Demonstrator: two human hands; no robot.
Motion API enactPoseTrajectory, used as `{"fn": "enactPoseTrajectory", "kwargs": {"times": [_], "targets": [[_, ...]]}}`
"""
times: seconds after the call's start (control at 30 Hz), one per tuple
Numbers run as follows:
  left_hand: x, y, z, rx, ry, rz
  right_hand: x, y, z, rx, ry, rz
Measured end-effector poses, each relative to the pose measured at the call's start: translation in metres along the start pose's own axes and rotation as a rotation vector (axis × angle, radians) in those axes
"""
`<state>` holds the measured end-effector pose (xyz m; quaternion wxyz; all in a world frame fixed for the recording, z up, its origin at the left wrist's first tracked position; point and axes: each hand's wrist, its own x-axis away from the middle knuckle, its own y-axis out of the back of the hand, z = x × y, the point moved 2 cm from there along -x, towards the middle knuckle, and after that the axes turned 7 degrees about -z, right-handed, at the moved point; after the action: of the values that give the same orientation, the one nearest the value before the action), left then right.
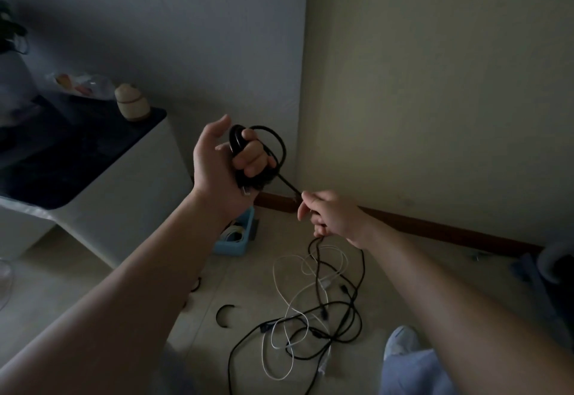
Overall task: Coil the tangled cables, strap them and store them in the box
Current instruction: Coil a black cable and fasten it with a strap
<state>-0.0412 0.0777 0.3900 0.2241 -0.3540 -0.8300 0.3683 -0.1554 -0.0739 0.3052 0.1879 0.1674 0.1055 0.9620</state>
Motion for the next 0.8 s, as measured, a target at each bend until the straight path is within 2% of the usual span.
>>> {"fn": "enactPoseTrajectory", "kwargs": {"times": [0.1,0.3,0.43,0.53,0.67,0.8], "targets": [[-0.003,0.004,-0.003,-0.028,-0.077,-0.089,0.003,-0.008,0.003,0.014,-0.019,0.037],[-0.01,0.003,-0.007,-0.057,-0.226,-0.189,0.015,-0.025,0.017,0.054,0.089,0.12],[-0.017,0.011,-0.012,-0.209,-0.377,-0.222,0.025,-0.034,0.024,0.088,0.178,0.204],[-0.023,0.023,-0.011,-0.448,-0.407,-0.196,0.029,-0.036,0.03,0.053,0.241,0.153],[-0.022,0.039,0.003,-0.865,-0.328,-0.219,0.034,-0.031,0.045,0.032,0.371,0.059],[-0.011,0.04,0.021,-1.341,-0.221,-0.06,0.034,-0.017,0.058,0.024,0.506,-0.071]]}}
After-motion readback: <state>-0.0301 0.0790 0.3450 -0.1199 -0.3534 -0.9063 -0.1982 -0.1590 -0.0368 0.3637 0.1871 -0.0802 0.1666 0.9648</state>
